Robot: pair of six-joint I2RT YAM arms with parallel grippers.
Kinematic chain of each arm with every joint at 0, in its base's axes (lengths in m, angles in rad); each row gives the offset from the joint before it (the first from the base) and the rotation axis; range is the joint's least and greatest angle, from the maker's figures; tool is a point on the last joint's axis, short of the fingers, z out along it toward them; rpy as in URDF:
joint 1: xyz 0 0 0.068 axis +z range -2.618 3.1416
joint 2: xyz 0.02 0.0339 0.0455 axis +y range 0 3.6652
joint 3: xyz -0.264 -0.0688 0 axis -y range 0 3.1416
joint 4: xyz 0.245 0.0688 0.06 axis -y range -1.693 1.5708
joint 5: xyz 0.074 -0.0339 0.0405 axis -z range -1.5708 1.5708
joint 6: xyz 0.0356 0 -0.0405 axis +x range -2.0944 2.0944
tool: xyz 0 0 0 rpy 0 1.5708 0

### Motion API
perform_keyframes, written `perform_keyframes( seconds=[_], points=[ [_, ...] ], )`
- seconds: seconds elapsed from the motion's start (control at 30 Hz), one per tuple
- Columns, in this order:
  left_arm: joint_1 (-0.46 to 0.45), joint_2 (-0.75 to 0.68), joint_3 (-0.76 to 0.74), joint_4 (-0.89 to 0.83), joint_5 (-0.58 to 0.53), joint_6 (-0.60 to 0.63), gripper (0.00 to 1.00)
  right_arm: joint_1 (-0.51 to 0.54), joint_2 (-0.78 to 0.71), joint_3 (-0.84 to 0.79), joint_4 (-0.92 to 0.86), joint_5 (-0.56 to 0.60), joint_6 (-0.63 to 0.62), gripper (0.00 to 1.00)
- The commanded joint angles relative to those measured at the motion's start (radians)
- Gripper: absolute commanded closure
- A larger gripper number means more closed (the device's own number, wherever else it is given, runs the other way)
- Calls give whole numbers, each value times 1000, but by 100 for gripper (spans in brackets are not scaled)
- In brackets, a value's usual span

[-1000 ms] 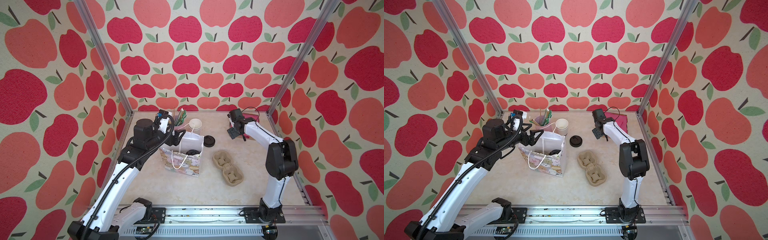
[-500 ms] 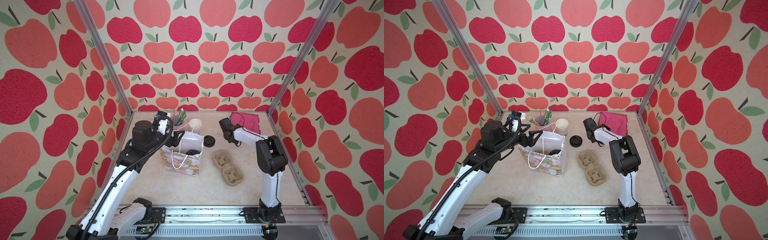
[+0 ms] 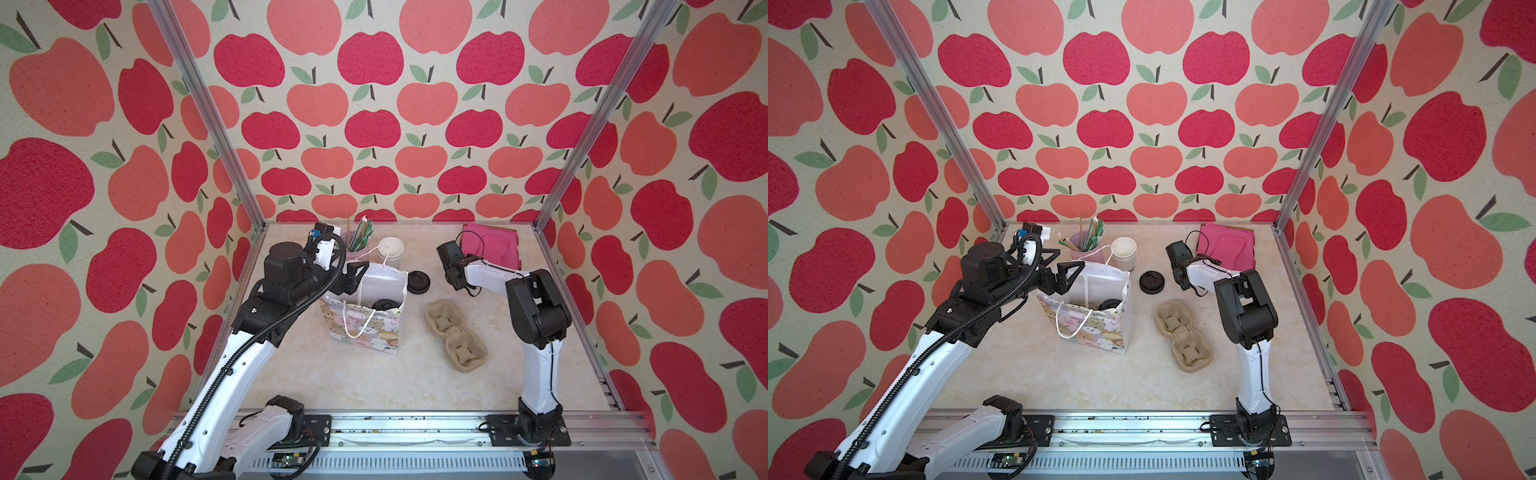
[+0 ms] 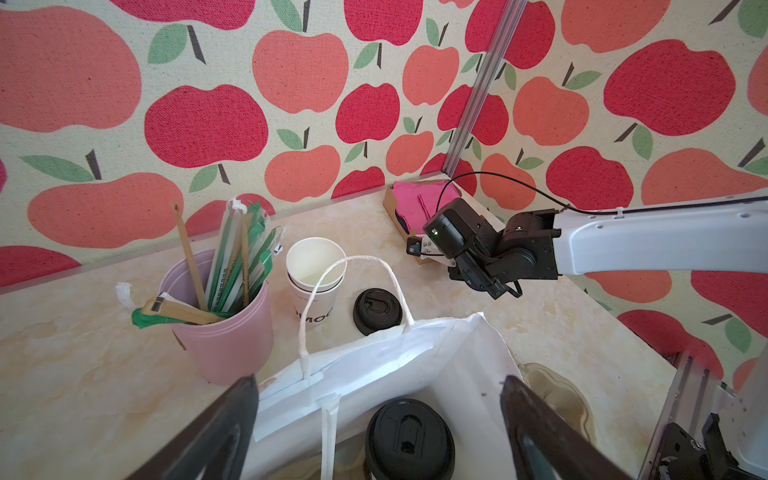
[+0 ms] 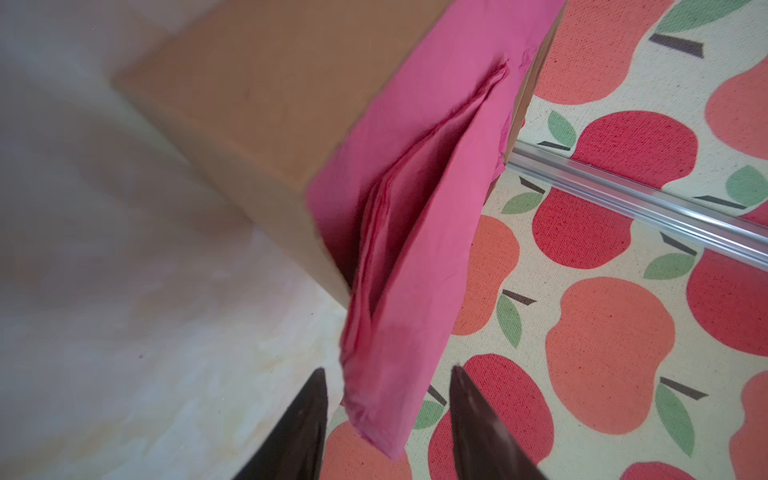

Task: Pack the takeout coffee
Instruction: 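Pinch a stack of pink napkins at the box edge with the right gripper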

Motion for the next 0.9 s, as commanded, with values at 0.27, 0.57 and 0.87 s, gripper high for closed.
perform_keyframes(
  seconds=[0.27, 0.57, 0.87],
  points=[
    [-6, -19, -11, 13, -6, 16, 6, -9, 16, -17, 42, 48, -30, 80],
    [-6, -27, -13, 21, 1, 6, 6, -8, -44, -20, 47, 43, -37, 100],
    [-6, -44, -20, 19, 0, -1, 6, -25, -176, -34, 129, 46, -101, 100]
  ],
)
